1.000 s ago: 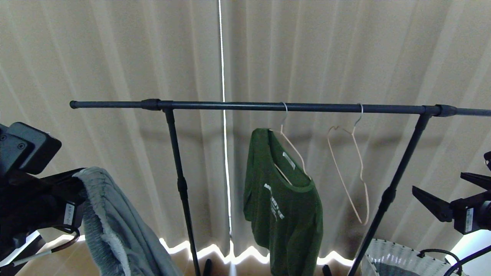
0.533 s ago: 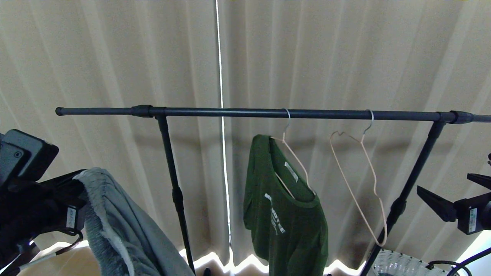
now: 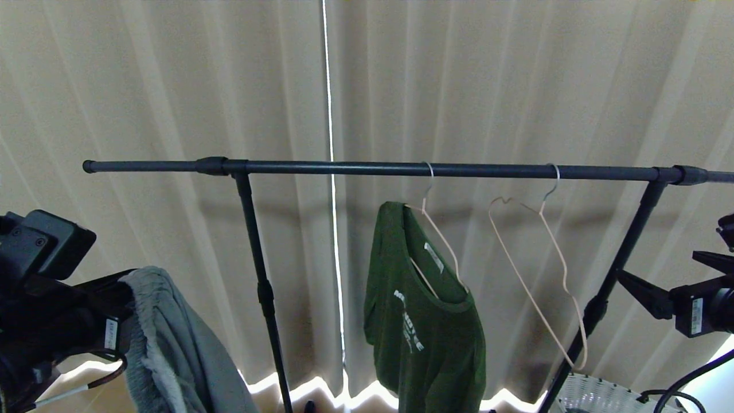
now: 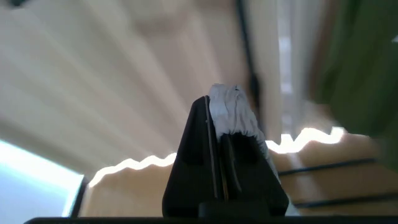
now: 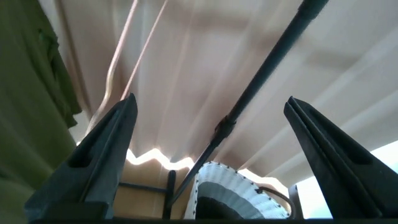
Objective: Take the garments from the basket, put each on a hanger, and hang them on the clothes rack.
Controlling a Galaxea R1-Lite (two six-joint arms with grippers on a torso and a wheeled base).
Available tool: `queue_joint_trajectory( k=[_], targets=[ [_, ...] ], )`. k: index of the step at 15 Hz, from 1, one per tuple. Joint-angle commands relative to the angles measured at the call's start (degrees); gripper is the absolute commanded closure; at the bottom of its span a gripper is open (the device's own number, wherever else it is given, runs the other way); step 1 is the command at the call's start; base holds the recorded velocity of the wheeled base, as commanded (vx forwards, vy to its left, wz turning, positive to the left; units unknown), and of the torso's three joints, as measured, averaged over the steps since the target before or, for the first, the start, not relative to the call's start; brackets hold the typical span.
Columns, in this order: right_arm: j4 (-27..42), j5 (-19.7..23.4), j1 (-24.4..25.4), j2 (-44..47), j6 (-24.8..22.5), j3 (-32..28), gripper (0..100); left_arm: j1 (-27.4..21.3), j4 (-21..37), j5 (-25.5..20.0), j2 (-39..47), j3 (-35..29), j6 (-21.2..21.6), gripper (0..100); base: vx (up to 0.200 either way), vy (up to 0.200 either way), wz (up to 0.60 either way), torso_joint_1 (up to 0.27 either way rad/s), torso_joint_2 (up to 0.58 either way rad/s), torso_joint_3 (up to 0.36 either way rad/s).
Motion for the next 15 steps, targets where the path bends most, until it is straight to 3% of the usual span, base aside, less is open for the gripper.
queue_joint_trajectory(
  k=[1, 6, 8, 13, 15],
  targets=[
    [-0.1, 0.0, 2.1, 2.9, 0.5, -0.8, 0, 0.1, -0.1, 0.0, 0.6, 0.2, 0.0, 100, 0.000, 0.000, 0.00, 0.000, 0.00, 0.000],
    [0.3, -0.3, 5.6, 10.9, 3.6, -4.7, 0, -0.1, -0.2, -0.1, 0.0, 1.8, -0.4, 100, 0.000, 0.000, 0.00, 0.000, 0.00, 0.000],
    [3.7, -0.4, 6.5, 13.6, 4.5, -6.5, 0, -0.2, -0.2, -0.1, -0.1, 1.8, -0.5, 100, 0.000, 0.000, 0.00, 0.000, 0.00, 0.000],
    [5.8, -2.6, 8.7, 23.7, 12.8, -12.3, 0, -0.2, -0.2, -0.1, -1.2, 1.8, -0.5, 100, 0.000, 0.000, 0.00, 0.000, 0.00, 0.000],
    [5.9, -3.4, 8.6, 25.3, 13.5, -13.7, 0, -0.2, -0.2, -0.1, -1.3, 1.7, -0.5, 100, 0.000, 0.000, 0.00, 0.000, 0.00, 0.000]
  ],
)
